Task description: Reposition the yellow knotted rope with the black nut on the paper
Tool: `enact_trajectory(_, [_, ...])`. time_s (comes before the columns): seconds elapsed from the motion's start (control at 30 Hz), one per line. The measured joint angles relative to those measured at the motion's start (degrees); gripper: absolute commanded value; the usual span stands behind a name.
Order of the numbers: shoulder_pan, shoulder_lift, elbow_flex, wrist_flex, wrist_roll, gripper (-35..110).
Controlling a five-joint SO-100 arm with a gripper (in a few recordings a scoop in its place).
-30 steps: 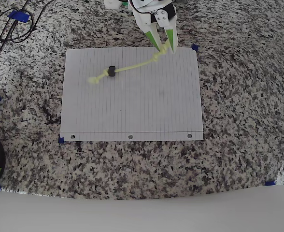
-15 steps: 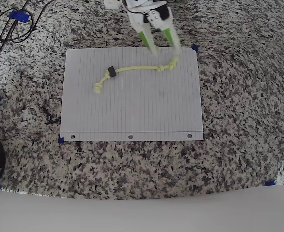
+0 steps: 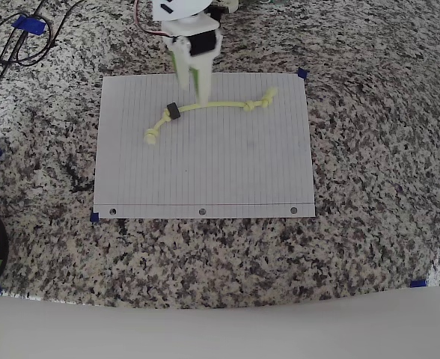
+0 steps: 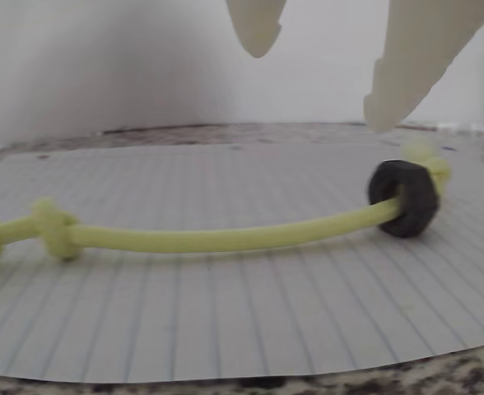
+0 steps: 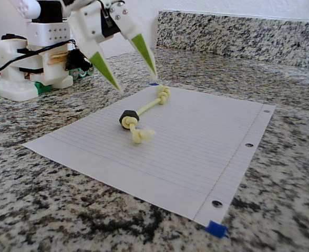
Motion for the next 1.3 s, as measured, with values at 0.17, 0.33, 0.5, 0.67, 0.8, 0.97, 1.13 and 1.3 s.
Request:
enact_trajectory(0.17, [3.5, -10.9, -7.6, -0.7, -0.2, 61])
enact_trajectory(0.33, [6.2, -20.6, -15.6, -1.1, 0.3, 59])
enact_trajectory(0.5, [7.2, -30.0, -22.1, -1.1, 3.1, 56])
enact_trajectory(0.67, [7.9, -36.5, -26.5, -0.8, 10.9, 56])
enact_trajectory(0.8, [9.4, -39.0, -28.5, -0.8, 17.8, 56])
enact_trajectory(0.97, [10.9, -40.2, -29.0, -0.8, 28.7, 54])
enact_trajectory(1.13, [12.5, -41.7, -29.5, -1.4, 37.9, 52])
enact_trajectory(1.3, [13.4, -43.7, -29.7, -4.6, 41.7, 52])
